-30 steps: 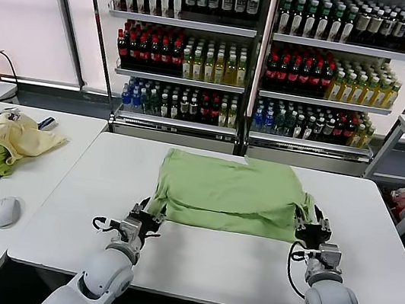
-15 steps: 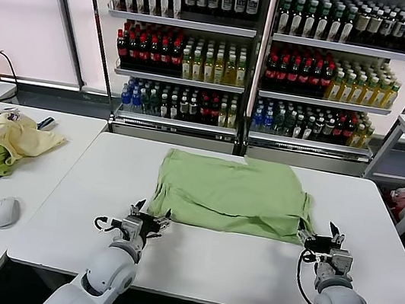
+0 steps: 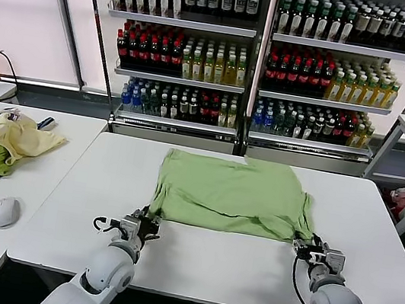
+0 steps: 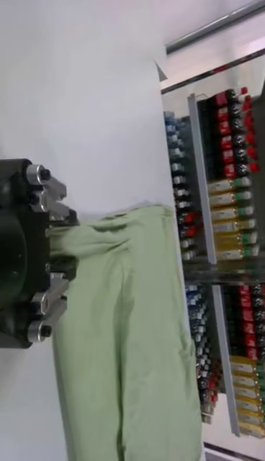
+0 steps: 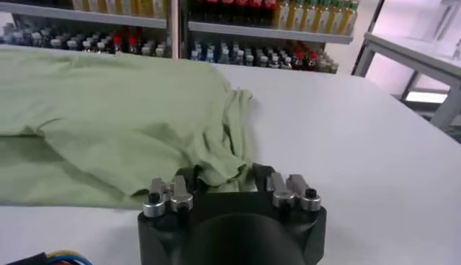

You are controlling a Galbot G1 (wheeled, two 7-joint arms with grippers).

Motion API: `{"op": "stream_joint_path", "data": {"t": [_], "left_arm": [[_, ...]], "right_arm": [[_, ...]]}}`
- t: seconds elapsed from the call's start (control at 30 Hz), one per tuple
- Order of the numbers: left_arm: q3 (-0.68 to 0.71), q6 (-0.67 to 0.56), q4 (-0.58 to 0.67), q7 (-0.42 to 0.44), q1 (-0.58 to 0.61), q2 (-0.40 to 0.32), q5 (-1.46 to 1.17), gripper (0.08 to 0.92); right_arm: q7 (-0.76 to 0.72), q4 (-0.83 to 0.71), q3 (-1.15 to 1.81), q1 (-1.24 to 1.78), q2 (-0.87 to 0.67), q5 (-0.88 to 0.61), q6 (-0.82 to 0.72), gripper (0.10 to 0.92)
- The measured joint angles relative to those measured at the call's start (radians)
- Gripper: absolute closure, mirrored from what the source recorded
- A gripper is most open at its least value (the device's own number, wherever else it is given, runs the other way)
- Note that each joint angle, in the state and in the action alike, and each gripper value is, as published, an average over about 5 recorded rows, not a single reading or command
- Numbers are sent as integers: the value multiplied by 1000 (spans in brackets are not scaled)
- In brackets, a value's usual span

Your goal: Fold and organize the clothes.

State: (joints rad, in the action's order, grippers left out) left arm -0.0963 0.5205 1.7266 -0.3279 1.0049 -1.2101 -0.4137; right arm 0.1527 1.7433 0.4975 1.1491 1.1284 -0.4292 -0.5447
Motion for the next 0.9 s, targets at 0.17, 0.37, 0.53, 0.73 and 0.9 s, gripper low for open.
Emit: {"op": "stream_joint_path", "data": {"t": [0.17,0.37,0.53,0.73,0.9], "left_arm": [[-2,0,0,2,2,3,-17,858],[-11,-6,15,5,18,12,-32,890],[-25,-14,47,8,46,21,-34,890],[-45,-18,125,7,114,35,-26,890],[-63,-18,212,4,200,38,-7,890]], "right_arm": [[-6,4,4,7,-4,-5,-2,805],[-13,30,14,30,-10,-10,-5,869],[-15,85,31,77,-16,-9,-10,869],[-18,183,65,171,-6,10,-8,869],[-25,272,98,272,11,44,-1,869]]}}
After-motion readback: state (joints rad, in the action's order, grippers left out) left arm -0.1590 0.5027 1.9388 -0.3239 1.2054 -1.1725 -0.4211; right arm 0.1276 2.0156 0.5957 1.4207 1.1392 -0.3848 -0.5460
